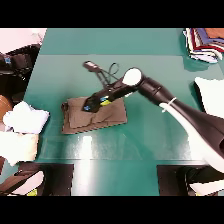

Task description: Fold the shirts.

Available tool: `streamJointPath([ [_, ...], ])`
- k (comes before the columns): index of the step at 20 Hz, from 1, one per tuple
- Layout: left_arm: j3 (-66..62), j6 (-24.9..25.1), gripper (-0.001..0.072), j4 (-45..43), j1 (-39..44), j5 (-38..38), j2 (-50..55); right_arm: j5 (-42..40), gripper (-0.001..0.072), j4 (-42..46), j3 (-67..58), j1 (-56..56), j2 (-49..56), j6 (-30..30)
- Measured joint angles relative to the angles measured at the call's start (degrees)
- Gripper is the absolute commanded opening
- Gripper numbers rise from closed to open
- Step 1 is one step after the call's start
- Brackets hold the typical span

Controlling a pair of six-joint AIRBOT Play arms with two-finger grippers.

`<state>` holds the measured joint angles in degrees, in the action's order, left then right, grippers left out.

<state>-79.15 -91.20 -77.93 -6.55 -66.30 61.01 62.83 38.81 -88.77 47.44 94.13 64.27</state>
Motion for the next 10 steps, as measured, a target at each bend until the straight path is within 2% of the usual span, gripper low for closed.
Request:
streamJointPath([
  [1, -0.02, 0.02, 0.0026, 0.07, -0.13, -0.39, -0.09, 0.31, 0.0325, 1.20, 3.04, -2.69, -1.64, 0.96],
  [2, -0.02, 0.04, 0.0026, 0.13, -0.22, -0.76, -0.15, 0.66, 0.0359, 2.93, 6.78, -5.68, -3.34, 1.86],
  [3, 0.00, 0.09, 0.0026, 0.20, -0.33, -1.01, -0.17, 0.61, 0.0571, 4.04, 10.49, -8.66, -4.92, 2.86],
  [4, 0.00, 0.11, 0.0026, 0.59, -0.35, -1.11, -0.22, -0.04, 0.0691, 4.66, 14.19, -11.72, -6.47, 3.65],
  [8, 0.00, 0.17, 0.0026, 3.39, -0.46, -1.18, -0.26, -1.97, 0.0629, 3.08, 25.11, -21.79, -7.98, 6.23],
  [10, -0.02, 0.17, 0.0026, 4.68, -0.44, -0.94, -0.26, -1.99, 0.0629, 1.31, 26.56, -23.63, -5.81, 6.78],
])
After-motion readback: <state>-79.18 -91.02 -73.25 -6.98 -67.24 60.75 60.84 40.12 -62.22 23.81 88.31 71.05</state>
